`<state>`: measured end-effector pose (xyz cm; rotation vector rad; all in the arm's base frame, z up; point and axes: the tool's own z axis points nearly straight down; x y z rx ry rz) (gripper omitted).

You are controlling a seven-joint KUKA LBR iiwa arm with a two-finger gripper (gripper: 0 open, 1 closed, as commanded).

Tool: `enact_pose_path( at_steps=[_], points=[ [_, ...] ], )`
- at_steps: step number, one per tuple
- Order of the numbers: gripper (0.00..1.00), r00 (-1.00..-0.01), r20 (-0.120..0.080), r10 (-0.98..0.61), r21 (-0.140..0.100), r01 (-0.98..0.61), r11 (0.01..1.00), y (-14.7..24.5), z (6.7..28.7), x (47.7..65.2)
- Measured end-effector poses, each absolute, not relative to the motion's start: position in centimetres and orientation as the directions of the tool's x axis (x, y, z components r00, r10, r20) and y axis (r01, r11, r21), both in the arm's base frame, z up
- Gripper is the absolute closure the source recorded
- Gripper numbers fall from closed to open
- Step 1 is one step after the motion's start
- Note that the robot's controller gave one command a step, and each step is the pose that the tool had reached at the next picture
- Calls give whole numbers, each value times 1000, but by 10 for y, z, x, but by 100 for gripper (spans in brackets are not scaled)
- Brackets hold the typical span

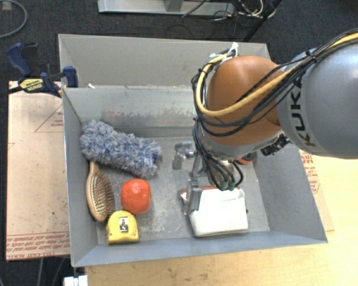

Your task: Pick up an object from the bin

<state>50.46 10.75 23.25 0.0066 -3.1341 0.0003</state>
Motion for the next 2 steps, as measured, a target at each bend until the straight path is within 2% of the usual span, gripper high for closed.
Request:
enact_pose_path(
  at_steps=[1,2],
  points=[
    [0,-1000,0,-1,1,-1,1000,107,237,506],
    [0,-1000,-4,-16,2,-16,1000,86,184,521]
  ],
)
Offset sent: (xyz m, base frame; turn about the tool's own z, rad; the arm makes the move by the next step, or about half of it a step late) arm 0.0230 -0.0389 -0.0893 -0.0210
